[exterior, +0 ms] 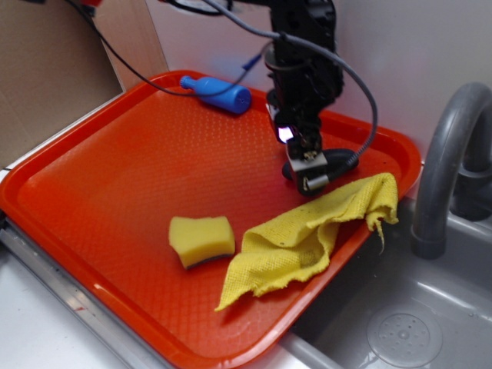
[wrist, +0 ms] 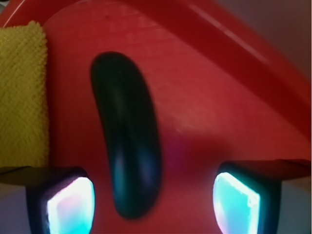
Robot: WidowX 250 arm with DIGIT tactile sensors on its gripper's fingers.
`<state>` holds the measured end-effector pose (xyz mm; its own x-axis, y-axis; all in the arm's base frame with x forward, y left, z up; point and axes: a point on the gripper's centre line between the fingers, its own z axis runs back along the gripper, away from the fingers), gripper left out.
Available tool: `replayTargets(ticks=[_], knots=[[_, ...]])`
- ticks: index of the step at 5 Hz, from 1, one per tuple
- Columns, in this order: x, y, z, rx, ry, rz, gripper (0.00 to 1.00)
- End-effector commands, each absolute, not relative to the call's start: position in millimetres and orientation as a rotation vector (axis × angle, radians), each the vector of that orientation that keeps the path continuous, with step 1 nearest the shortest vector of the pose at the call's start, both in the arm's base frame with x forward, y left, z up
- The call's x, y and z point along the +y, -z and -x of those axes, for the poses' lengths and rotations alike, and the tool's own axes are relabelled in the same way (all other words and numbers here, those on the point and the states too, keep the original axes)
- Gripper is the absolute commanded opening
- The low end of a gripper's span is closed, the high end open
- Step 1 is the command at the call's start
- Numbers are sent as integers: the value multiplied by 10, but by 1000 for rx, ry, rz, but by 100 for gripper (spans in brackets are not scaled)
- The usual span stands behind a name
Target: Grab the plastic pickle.
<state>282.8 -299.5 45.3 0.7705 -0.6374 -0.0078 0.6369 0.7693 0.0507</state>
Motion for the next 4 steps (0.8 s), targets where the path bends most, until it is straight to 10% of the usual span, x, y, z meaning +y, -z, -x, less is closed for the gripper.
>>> replayTargets(ticks=[1, 4], knots=[[-3205, -536, -2734, -51, 713, -41, 0], [-2775, -1272, -2573, -159, 401, -85, 0]])
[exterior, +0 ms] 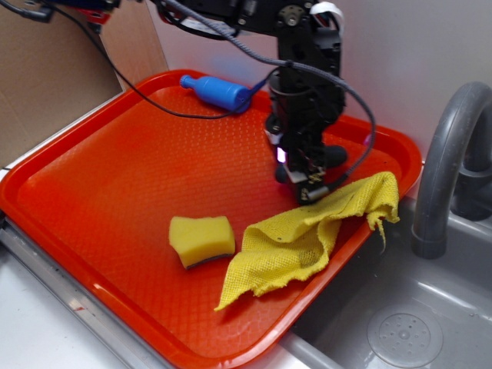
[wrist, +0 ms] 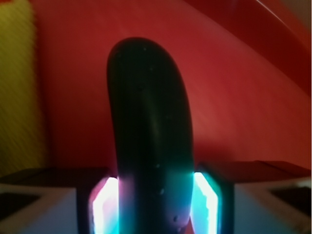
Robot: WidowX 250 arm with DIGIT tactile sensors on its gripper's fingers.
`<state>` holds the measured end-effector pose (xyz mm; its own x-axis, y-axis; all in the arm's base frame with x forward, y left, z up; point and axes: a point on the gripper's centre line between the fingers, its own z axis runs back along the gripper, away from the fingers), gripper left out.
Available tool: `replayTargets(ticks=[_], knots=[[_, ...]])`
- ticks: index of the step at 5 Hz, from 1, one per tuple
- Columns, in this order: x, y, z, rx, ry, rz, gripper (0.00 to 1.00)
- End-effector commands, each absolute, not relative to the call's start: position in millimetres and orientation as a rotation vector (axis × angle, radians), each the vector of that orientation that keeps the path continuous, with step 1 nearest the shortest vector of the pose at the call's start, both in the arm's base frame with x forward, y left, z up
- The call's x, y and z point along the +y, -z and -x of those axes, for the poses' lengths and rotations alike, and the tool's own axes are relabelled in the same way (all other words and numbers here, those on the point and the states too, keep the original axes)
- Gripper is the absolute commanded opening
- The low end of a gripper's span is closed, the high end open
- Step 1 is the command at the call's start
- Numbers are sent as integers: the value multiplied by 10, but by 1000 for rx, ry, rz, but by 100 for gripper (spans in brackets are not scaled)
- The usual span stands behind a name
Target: Grab the plastic pickle.
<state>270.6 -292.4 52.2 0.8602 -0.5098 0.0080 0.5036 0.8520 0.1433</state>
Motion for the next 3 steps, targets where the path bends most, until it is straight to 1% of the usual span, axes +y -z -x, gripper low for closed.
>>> replayTargets(ticks=[1, 2, 3], knots=[[-2353, -1675, -2459, -197, 234, -23, 0], [-2006, -2000, -2210, -228, 86, 27, 0], [-1777, -2277, -2005, -260, 19, 70, 0]])
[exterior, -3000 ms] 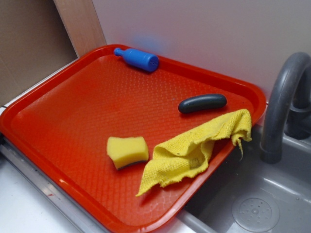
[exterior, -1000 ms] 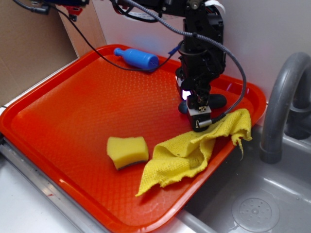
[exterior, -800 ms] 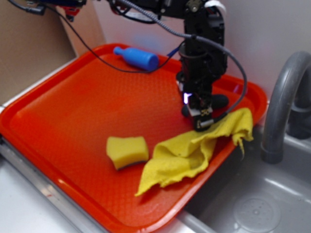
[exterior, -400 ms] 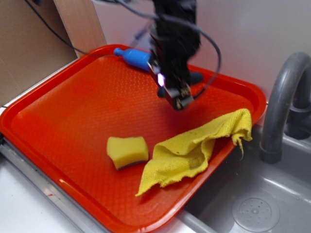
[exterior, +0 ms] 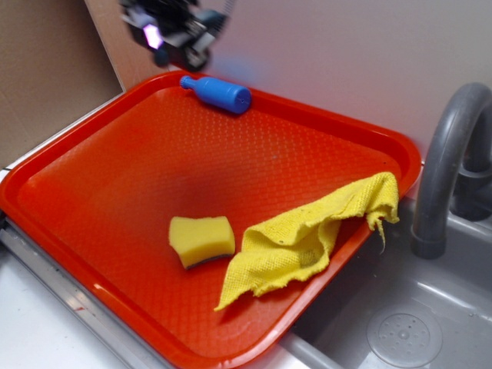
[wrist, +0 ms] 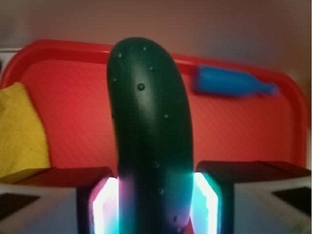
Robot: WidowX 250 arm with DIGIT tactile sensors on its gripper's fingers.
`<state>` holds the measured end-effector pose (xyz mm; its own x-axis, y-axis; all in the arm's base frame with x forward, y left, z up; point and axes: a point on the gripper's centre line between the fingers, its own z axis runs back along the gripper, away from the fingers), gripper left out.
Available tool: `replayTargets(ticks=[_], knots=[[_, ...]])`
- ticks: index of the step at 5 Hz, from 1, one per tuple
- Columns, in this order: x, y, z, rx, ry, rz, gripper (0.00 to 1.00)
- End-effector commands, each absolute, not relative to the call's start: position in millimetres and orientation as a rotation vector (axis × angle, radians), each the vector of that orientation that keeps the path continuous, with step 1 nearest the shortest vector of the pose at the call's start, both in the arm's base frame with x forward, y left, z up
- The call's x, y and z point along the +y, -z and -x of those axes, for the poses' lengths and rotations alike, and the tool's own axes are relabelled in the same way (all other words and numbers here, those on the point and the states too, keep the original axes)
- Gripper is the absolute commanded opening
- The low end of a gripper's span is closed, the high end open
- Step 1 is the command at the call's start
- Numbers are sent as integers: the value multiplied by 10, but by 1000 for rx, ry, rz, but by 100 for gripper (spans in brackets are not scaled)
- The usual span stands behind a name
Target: Grab the plastic pickle.
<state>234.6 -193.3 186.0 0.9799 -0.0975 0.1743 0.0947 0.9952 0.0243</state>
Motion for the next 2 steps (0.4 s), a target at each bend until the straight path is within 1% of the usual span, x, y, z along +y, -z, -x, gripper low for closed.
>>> replayTargets(ticks=[1, 2], knots=[[-1513, -2582, -1784, -315, -92, 84, 0], [-1485, -2465, -1833, -255, -81, 137, 0]])
